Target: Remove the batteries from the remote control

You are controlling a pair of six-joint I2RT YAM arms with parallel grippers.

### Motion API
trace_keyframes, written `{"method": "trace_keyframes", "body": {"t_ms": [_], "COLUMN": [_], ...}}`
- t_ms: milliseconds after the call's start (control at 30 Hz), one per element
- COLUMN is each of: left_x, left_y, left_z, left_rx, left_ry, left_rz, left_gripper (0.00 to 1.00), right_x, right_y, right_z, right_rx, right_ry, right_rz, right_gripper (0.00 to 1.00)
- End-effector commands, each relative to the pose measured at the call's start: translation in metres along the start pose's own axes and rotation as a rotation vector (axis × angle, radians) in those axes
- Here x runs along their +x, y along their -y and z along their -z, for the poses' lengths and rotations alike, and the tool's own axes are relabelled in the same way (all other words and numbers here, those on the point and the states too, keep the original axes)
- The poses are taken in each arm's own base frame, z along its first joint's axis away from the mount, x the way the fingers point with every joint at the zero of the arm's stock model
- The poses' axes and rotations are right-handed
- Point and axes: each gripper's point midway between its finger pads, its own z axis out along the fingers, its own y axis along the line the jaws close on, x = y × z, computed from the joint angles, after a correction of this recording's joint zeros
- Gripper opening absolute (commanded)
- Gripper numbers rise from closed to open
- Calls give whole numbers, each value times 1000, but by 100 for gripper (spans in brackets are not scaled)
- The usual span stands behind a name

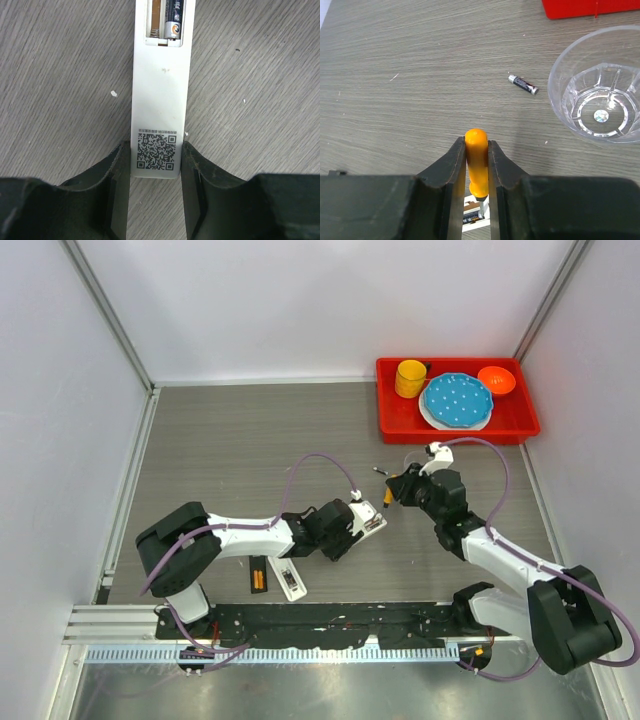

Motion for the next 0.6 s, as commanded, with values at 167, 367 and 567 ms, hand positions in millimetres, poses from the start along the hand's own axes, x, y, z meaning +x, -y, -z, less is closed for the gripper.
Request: {"method": "trace_keyframes", "body": {"t_ms": [167,367,567], "left_x": [35,35,35], "left_y": [4,3,3], "left_z": [-6,-7,-8], "left_rx": [17,15,13], "left_ry": [-121,-124,-127], "left_rz": [-6,-5,-7], "left_gripper": [0,0,0], "right_x": [5,-6,-15], "right_y": [-43,-57,-65], "right_z": [10,16,22], "right_rx": [-213,-268,-292], "right_ry": [-26,-6,5], "right_rz": [-116,-146,-152], "right_gripper": [1,1,1]}}
